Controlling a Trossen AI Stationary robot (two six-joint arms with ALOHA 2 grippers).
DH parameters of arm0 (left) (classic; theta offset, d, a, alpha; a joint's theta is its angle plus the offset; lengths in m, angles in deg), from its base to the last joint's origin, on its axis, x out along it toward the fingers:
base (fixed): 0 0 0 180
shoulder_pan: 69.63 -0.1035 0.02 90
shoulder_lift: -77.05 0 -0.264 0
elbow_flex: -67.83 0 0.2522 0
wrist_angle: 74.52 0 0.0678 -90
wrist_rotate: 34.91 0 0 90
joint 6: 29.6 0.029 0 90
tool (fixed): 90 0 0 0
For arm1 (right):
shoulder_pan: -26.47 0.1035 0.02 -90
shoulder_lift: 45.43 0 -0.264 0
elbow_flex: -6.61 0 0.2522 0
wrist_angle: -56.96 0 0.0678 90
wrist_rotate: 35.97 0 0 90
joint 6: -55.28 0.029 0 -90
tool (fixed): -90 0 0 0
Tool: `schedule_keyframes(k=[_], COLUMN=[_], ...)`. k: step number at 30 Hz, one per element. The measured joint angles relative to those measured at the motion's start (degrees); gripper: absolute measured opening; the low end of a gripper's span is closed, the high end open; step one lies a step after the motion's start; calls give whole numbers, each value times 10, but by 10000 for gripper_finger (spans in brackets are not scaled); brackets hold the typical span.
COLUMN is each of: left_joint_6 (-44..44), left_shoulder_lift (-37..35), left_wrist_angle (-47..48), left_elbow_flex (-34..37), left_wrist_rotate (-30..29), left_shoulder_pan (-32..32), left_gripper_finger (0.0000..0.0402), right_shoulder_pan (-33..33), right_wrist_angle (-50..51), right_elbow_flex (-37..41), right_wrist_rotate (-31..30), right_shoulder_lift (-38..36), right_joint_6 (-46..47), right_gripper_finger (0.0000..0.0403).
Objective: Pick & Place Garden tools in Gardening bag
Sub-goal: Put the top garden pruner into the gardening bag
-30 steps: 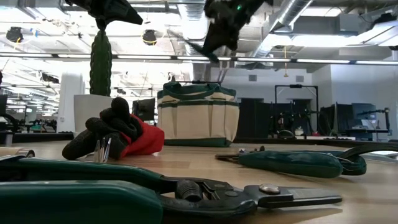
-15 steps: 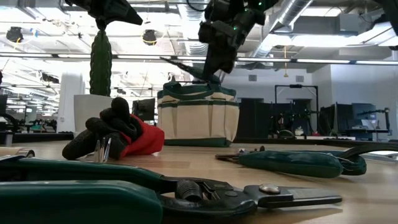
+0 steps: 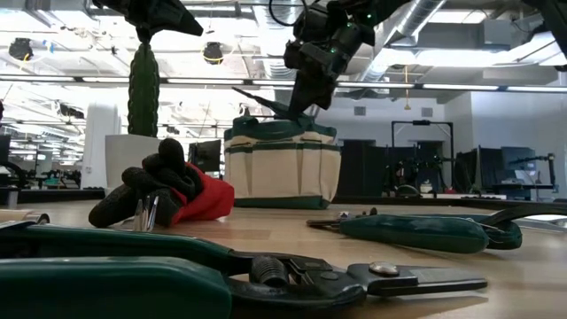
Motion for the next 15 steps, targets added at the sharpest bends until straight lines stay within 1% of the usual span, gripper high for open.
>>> schedule_keyframes(k=[3, 6, 8, 12, 15], left_joint_6=[0, 1, 1, 2, 2], left_shoulder_lift=[0, 0, 0, 0, 0], left_wrist_angle=[0, 0, 0, 0, 0], left_elbow_flex=[0, 0, 0, 0, 0], left_wrist_rotate=[-1, -1, -1, -1, -1], left_shoulder_pan=[0, 0, 0, 0, 0], left_gripper_finger=[4, 4, 4, 4, 4], right_shoulder_pan=[1, 0, 1, 3, 4], right_wrist_angle=[2, 15, 8, 24, 42], right_elbow_flex=[-1, 1, 0, 0, 1], right_wrist_rotate=[2, 16, 17, 17, 17], right_shoulder_lift=[8, 26, 40, 63, 65], right_joint_6=[0, 0, 0, -9, -12], right_gripper_finger=[18, 18, 18, 18, 18])
